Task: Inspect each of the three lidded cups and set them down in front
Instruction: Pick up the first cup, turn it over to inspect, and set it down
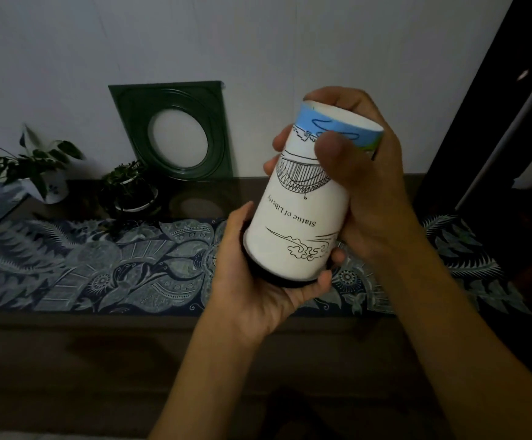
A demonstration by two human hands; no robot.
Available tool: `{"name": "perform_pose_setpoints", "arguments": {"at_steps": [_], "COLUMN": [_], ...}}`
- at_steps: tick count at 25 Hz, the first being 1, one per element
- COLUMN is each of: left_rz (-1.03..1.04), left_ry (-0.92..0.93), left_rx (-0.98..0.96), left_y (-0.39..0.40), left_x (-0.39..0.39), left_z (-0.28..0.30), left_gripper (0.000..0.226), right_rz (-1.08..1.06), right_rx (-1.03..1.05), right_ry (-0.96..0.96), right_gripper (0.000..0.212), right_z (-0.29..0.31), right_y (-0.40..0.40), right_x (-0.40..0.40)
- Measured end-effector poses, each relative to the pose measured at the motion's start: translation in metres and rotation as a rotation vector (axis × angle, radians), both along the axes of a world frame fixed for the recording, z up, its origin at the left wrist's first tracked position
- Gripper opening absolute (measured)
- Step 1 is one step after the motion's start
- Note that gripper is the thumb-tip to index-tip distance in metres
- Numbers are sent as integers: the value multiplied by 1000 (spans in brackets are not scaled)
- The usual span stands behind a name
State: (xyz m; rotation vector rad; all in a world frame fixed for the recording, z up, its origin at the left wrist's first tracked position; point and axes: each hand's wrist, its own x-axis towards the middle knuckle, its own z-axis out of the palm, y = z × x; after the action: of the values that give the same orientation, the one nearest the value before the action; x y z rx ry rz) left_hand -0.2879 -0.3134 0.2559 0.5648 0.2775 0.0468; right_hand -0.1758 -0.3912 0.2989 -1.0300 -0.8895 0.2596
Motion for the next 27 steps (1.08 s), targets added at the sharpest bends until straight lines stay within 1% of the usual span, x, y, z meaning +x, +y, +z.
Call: {"name": "perform_pose_setpoints", "arguments": {"at_steps": [1, 2, 4, 5, 6, 7, 8, 11, 13, 14, 15, 16, 17, 19, 20, 21, 22, 23, 24, 25, 27], "left_rz": [71, 194, 485, 587, 625, 594, 518, 160, -60, -110, -125, -99, -18, 256, 386, 481, 523, 503, 430, 324, 51], "left_ry": [-2, -24, -110, -134, -134, -120, -94, -23, -54, -65, -68, -63, -57, -81, -105, -128, -140, -144, -128, -99, -63], "left_rx": [31, 88, 280, 355, 374, 333, 264, 95, 36, -5, -44, -54, -35, 76, 149, 204, 229, 224, 196, 155, 92], "left_y": [-2, -4, -11, -14, -14, -13, -10, -2, 1, 2, 2, 1, -3, -11, -14, -16, -16, -13, -10, -6, 2], "left_x": [3, 6, 10, 11, 13, 12, 11, 4, 0, -1, -2, -1, 1, 7, 9, 11, 11, 11, 9, 6, 2], "left_z": [-2, -6, -13, -15, -16, -15, -13, -7, -6, -6, -4, -3, -4, -7, -9, -12, -14, -14, -13, -12, -8], "left_gripper": [65, 64, 54, 50, 49, 50, 52, 51, 50, 54, 56, 56, 55, 54, 52, 51, 53, 56, 58, 60, 60], "right_rz": [-77, -170, -323, -354, -359, -339, -293, -35, 155, 192, 174, 110, 20, -189, -260, -295, -304, -278, -217, -120, 95], "right_rx": [2, 3, 29, 50, 64, 63, 51, 21, 22, 19, 17, 20, 33, 69, 85, 95, 91, 81, 72, 72, 58], "right_ry": [16, 47, 146, 178, 177, 144, 95, -47, -109, -119, -116, -102, -81, 5, 57, 95, 107, 89, 55, 13, -78], "right_gripper": [66, 58, 47, 45, 45, 46, 49, 71, 76, 77, 76, 74, 70, 62, 55, 49, 47, 50, 58, 66, 76], "right_z": [-2, -4, -7, -8, -8, -9, -9, -4, 3, 6, 7, 7, 4, -4, -8, -8, -9, -9, -8, -6, 2], "right_y": [2, 4, 9, 11, 10, 10, 8, 1, -3, -5, -5, -4, -2, 4, 6, 7, 8, 6, 4, 0, -9], "right_x": [-1, -3, -14, -18, -20, -19, -17, -6, -5, -4, -4, -3, -4, -8, -12, -15, -16, -16, -13, -9, -5]}}
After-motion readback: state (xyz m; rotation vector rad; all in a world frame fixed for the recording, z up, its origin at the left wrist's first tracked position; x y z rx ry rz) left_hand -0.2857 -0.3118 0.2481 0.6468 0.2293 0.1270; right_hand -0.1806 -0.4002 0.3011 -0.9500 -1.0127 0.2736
